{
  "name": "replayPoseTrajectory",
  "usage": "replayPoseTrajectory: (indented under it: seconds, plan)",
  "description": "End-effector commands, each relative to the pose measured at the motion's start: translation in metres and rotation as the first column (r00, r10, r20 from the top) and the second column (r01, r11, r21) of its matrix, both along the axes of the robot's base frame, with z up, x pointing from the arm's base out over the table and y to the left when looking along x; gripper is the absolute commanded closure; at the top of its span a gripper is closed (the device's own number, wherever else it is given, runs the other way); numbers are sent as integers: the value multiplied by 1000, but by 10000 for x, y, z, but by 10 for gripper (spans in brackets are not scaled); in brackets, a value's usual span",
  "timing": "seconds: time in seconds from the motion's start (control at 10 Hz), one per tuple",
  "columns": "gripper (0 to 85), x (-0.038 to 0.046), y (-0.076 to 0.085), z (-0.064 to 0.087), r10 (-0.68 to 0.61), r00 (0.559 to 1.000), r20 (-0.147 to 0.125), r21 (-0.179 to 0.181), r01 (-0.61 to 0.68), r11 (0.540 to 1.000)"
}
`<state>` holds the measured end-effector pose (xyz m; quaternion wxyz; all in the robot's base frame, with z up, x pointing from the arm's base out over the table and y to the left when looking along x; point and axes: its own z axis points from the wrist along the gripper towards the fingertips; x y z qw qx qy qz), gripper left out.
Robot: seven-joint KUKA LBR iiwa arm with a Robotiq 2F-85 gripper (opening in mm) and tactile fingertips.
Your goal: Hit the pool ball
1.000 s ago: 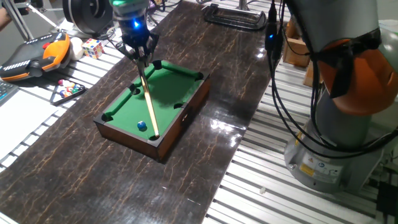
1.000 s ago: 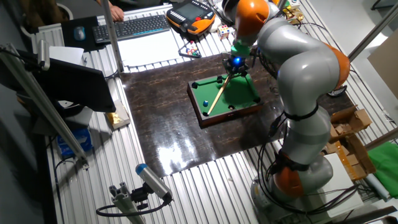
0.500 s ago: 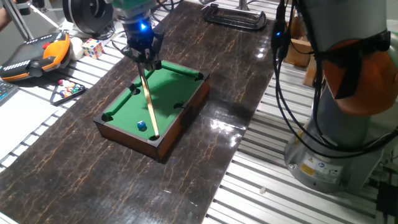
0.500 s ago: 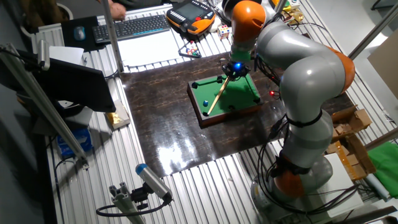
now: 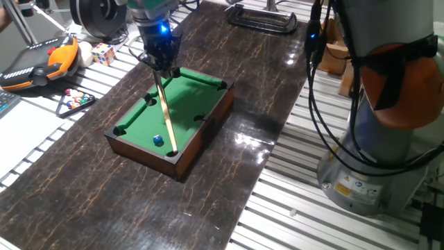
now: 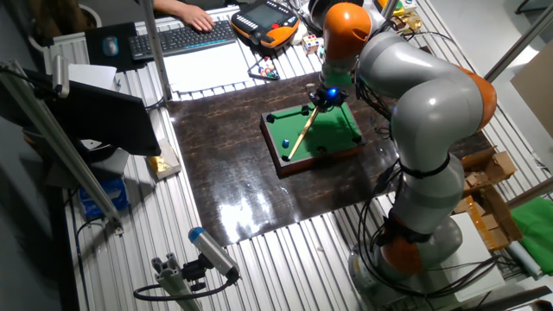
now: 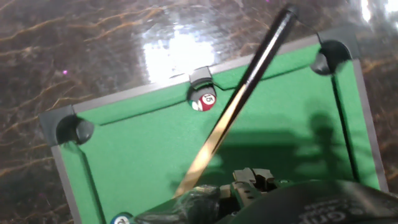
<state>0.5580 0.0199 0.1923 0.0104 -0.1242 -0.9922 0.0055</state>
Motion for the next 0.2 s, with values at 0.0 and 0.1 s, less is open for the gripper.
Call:
replayPoseTrajectory:
  seconds: [0.0, 0.1]
  plan:
    - [843, -5, 1, 9, 0, 1000, 7, -12, 0, 1000]
    - [843, -19, 2, 20, 0, 1000, 3, -12, 1, 1000]
